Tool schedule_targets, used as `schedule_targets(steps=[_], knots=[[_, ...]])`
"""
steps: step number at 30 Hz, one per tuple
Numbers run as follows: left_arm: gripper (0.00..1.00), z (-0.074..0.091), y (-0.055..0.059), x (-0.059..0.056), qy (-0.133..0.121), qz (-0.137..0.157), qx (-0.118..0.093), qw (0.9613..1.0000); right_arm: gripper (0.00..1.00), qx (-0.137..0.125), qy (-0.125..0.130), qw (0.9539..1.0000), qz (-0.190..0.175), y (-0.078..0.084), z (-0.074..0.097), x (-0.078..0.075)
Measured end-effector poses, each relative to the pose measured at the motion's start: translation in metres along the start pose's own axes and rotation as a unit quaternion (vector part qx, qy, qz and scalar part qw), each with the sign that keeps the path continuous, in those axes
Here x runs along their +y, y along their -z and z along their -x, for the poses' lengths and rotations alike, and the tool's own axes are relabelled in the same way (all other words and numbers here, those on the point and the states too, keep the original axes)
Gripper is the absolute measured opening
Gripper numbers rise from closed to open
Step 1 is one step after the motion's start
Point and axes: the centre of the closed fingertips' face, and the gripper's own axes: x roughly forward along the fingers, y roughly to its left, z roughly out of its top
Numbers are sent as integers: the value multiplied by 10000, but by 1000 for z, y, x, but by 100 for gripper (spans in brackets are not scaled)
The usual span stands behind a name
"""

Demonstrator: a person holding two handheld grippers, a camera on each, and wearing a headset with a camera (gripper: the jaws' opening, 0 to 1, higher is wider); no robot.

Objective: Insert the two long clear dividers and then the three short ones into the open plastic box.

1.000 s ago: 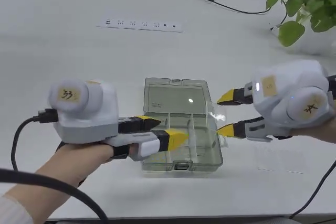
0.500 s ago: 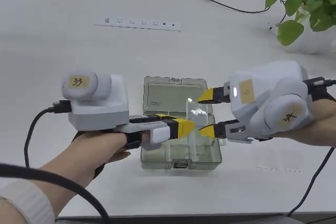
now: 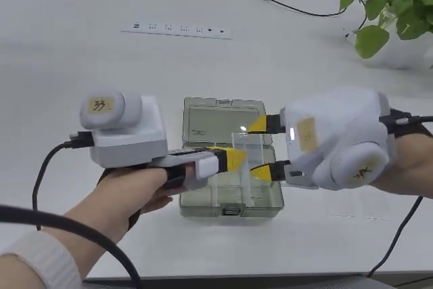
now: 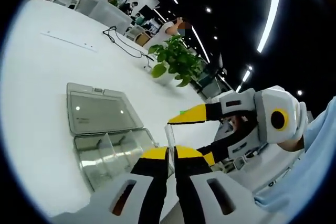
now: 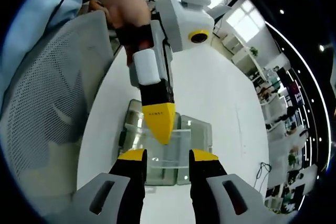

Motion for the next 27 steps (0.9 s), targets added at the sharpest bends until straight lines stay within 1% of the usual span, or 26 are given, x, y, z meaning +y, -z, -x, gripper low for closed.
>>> schedule_targets(steps=[2, 5, 9, 15, 16, 18, 19, 20, 22, 23, 24, 25, 26, 27], knots=[[0, 0, 1, -1, 26, 111, -7, 9999, 33, 32, 49, 9999, 131, 0, 1, 0], [0, 0, 2, -3, 78, 299, -34, 9995, 33, 21, 91, 9998, 193, -1, 3, 0], [0, 0, 4, -5, 102, 304, 16, 9995, 33, 34, 81, 9996, 278, -1, 4, 2], [0, 0, 5, -6, 117, 323, 26, 9994, 33, 60, 77, 9990, 438, -1, 5, 4], [0, 1, 6, -4, 76, 227, 53, 9997, 34, 57, 131, 9989, 442, -1, 5, 2], [0, 1, 6, -3, 82, 228, 71, 9997, 39, 25, 128, 9992, 381, -2, 6, 0], [0, 2, 6, -3, 72, 186, 63, 9998, 41, -59, 161, 9997, 188, -4, 7, -2], [0, 3, 6, -2, 47, 91, 73, 9999, 44, -120, 130, 9998, 11, -5, 9, -2], [0, 4, 6, -1, 36, -130, 139, 9998, 44, -197, 45, 9995, -224, -6, 12, -5], [0, 5, 8, -1, 45, -289, 219, 9993, 43, -307, 59, 9988, -385, -8, 15, -10], [0, 6, 9, -1, 62, -437, 273, 9987, 41, -342, -76, 9980, -520, -8, 17, -9], [0, 8, 9, -2, 101, -697, 323, 9970, 40, -392, -177, 9965, -710, -8, 20, -12], [0, 9, 10, -2, 105, -806, 367, 9960, 40, -440, -171, 9960, -760, -8, 22, -15], [0, 11, 10, -2, 146, -955, 409, 9945, 41, -413, -251, 9959, -765, -6, 25, -18]])
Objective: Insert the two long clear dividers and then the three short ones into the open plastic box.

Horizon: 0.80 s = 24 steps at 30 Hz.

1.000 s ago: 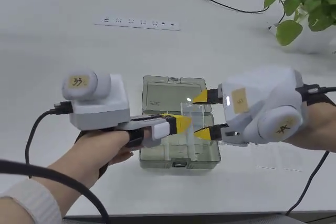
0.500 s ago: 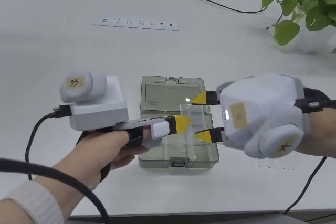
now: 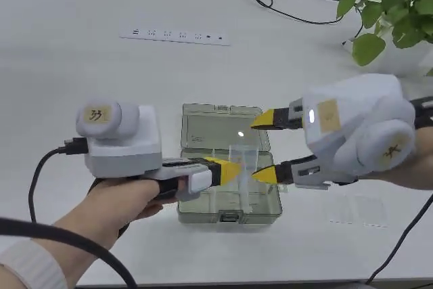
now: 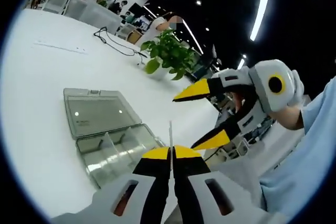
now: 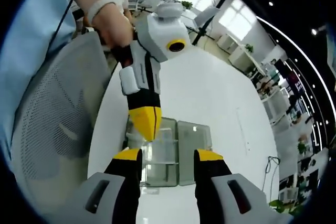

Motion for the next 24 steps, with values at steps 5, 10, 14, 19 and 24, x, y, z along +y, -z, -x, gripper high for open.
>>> schedule_targets(steps=[5, 10, 14, 19, 24], knots=[[0, 8, 1, 0, 97, -722, 131, 9973, 39, -86, -341, 9987, -375, -1, 7, -4], [0, 13, 5, -6, 285, -1476, 304, 9882, 36, -118, -788, 9942, -715, -3, 4, 0], [0, 17, 7, -11, 400, -1849, 338, 9814, 33, -164, -1130, 9896, -872, -10, 2, 7], [0, 18, 11, -14, 495, -2150, 400, 9745, 26, -113, -1504, 9851, -822, -20, -2, 22], [0, 20, 11, -15, 528, -2290, 397, 9712, 18, -49, -1748, 9815, -779, -21, -8, 28]])
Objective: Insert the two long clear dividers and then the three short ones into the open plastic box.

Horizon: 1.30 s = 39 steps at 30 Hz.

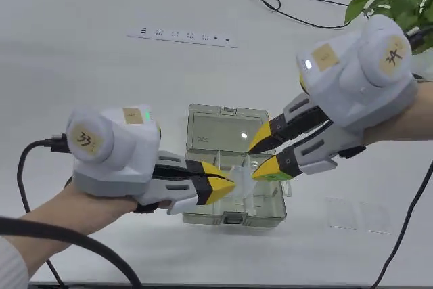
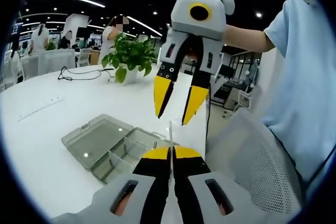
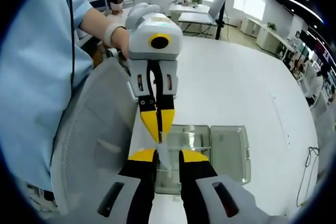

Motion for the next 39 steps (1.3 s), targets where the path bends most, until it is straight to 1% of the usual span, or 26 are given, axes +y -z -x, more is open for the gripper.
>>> schedule_targets(steps=[3, 4, 9, 11, 13, 14, 15, 18, 19, 21, 22, 24, 25, 26, 31, 34, 35, 37, 39], knots=[[0, 2, -2, 1, -26, -86, -52, 9999, 18, 95, -58, 9999, 122, 2, -5, 0], [0, 2, -3, 0, 3, -86, -62, 9999, 17, 125, -82, 9998, 117, 2, -7, 2], [0, 4, -2, 0, 4, -139, -50, 9999, 12, 142, -135, 9997, 159, -1, -10, 4], [0, 4, -3, 0, 4, -141, -80, 9999, 10, 138, -183, 9996, 148, -2, -11, 7], [0, 4, -3, -1, 14, -164, -81, 9998, 6, 169, -223, 9994, 179, -2, -12, 6], [0, 5, -3, -1, 16, -173, -80, 9998, 6, 176, -212, 9995, 180, -1, -12, 6], [0, 5, -2, -1, 17, -196, -71, 9998, 5, 192, -254, 9993, 200, -1, -12, 7], [0, 4, -1, -1, -7, -269, -45, 9996, 4, 224, -255, 9992, 198, 0, -14, 5], [0, 4, 0, -1, 6, -270, -33, 9996, 4, 258, -296, 9990, 206, 1, -15, 7], [0, 5, 0, -1, 4, -322, -13, 9995, 3, 287, -291, 9989, 218, 1, -15, 7], [0, 5, 0, -1, 21, -326, -5, 9995, 3, 321, -339, 9987, 181, 1, -15, 9], [0, 5, 1, -1, 24, -357, 5, 9994, 3, 347, -348, 9987, 165, 1, -15, 8], [0, 5, 1, -2, 58, -352, 17, 9994, 3, 379, -407, 9984, 105, 2, -15, 10], [0, 4, 2, -2, 36, -382, 26, 9993, 2, 403, -383, 9984, 77, 2, -16, 9], [0, 4, 3, -2, 40, -341, 57, 9994, 2, 509, -410, 9978, 84, 1, -17, 12], [0, 5, 4, -1, 0, -359, 54, 9993, 2, 559, -436, 9975, 27, 0, -18, 13], [0, 5, 4, 1, -39, -369, 45, 9993, 2, 569, -419, 9975, 4, -1, -18, 12], [0, 7, 5, 6, -162, -298, 27, 9994, 2, 590, -392, 9975, -38, -3, -18, 10], [3, 10, 8, 10, -261, -297, 70, 9992, 2, 633, -341, 9973, -115, -5, -18, 5]])
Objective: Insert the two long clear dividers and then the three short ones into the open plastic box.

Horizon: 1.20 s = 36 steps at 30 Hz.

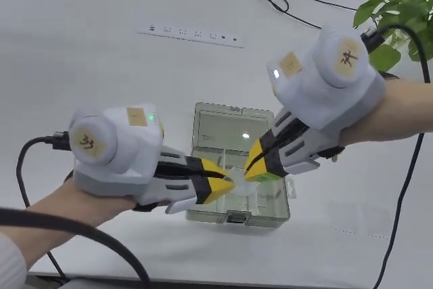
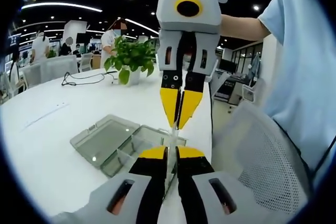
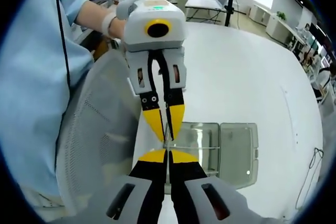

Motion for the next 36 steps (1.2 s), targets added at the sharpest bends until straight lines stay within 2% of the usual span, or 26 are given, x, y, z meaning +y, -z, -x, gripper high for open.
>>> schedule_targets(steps=[3, 4, 8, 16, 18, 21, 22, 23, 25, 36], knots=[[15, 4, 6, 7, -193, 35, 53, 9998, 2, 146, 152, 9998, -33, 0, 1, -10], [18, 6, 8, 10, -261, 82, 83, 9996, 2, 167, 242, 9994, -165, -1, 1, -15], [27, 13, 13, 17, -461, 139, 81, 9988, 2, 216, 314, 9990, -242, -5, -3, -23], [56, 22, 23, 30, -861, 271, 174, 9958, 2, 306, 334, 9986, -258, -7, -21, -37], [71, 25, 26, 35, -1032, 327, 227, 9939, 2, 314, 356, 9986, -246, -5, -24, -40], [100, 30, 34, 50, -1515, 365, 372, 9871, 2, 283, 337, 9985, -320, -6, -26, -42], [98, 32, 38, 49, -1493, 411, 450, 9869, 2, 302, 338, 9985, -298, -5, -28, -42], [100, 32, 37, 52, -1535, 453, 377, 9864, 2, 304, 332, 9985, -306, -4, -30, -42], [100, 33, 40, 53, -1538, 525, 390, 9859, 2, 312, 316, 9985, -316, -2, -32, -42], [100, 32, 43, 46, -1465, 580, 415, 9866, 2, 294, 284, 9987, -316, -3, -36, -44]])
